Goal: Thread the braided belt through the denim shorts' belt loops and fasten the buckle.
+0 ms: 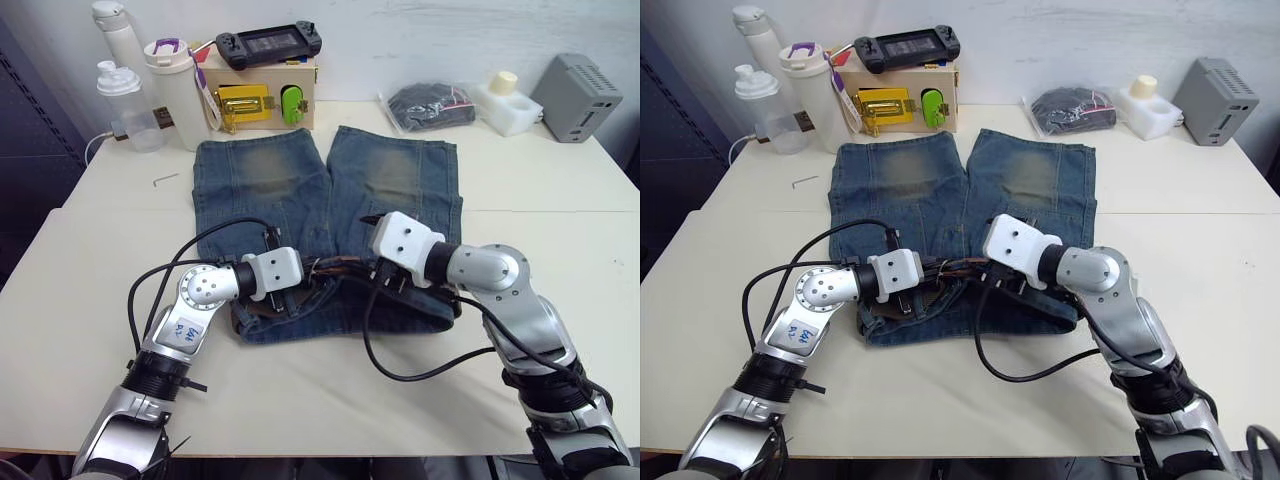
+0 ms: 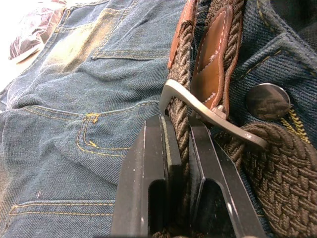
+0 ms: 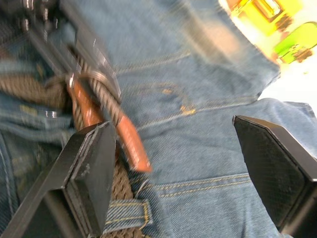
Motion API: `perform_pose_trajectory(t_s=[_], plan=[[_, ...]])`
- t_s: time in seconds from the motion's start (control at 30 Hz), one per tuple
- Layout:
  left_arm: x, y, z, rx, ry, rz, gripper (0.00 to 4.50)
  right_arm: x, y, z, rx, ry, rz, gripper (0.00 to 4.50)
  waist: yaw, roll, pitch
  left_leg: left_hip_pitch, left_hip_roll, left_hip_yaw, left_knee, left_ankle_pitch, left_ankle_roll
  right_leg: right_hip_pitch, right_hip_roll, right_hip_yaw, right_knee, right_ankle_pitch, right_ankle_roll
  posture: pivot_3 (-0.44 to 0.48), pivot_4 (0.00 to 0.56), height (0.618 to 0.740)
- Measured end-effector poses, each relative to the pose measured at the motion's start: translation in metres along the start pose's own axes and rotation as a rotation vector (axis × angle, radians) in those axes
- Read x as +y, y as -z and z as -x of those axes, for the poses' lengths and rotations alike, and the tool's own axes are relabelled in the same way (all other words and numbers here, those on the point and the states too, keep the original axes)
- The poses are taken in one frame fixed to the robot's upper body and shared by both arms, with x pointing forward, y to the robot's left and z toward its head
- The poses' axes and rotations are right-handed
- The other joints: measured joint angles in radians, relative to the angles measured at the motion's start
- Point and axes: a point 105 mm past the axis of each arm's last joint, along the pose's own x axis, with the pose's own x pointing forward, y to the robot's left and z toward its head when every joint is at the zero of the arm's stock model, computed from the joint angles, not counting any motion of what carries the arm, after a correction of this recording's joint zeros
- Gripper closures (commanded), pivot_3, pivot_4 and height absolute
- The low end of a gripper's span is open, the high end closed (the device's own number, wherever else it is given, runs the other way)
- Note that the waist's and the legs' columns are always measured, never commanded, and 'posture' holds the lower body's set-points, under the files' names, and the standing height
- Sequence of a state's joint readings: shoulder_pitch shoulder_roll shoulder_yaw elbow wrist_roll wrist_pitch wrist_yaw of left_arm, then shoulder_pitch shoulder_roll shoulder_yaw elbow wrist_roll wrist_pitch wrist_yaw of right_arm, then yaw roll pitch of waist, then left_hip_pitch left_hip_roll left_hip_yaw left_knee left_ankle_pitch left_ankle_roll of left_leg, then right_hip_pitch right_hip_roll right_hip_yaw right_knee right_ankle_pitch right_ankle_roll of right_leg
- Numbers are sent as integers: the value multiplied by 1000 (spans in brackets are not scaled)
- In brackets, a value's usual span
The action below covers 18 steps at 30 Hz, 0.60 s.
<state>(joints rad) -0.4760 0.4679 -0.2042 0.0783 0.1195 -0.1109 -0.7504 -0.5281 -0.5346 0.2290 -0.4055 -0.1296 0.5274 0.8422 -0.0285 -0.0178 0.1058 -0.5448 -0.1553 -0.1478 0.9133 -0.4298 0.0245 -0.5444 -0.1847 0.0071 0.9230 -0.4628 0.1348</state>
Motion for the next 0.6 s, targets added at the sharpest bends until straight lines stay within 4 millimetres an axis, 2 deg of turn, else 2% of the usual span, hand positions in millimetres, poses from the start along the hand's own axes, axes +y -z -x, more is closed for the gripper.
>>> perform_pose_trajectory(t_s=[0.2, 0.3, 0.43, 0.5, 0.6], plan=[[0, -1, 1, 3, 2, -26, 4500, 4, 2, -9, -2, 14, 91, 465, -1, 0, 0, 0, 0, 0, 0, 0, 0, 0, 0, 0, 0, 0, 0, 0, 150, 645], [0, -2, 1, 5, 2, -35, 4500, 7, 3, -11, -1, 7, 106, 1310, -1, 0, 0, 0, 0, 0, 0, 0, 0, 0, 0, 0, 0, 0, 0, 0, 150, 645], [1, -2, 2, 5, 1, -42, 4500, 15, 4, -14, 1, -20, 112, 3192, -1, 0, 0, 0, 0, 0, 0, 0, 0, 0, 0, 0, 0, 0, 0, 0, 150, 645], [1, -2, 2, 9, 1, -52, 4500, 21, 9, -15, 15, -43, 109, 4300, -1, 0, 0, 0, 0, 0, 0, 0, 0, 0, 0, 0, 0, 0, 0, 0, 150, 645], [1, -2, 3, 11, 2, -72, 4500, 24, 10, -14, 20, -52, 108, 4429, -1, 0, 0, 0, 0, 0, 0, 0, 0, 0, 0, 0, 0, 0, 0, 0, 150, 645]])
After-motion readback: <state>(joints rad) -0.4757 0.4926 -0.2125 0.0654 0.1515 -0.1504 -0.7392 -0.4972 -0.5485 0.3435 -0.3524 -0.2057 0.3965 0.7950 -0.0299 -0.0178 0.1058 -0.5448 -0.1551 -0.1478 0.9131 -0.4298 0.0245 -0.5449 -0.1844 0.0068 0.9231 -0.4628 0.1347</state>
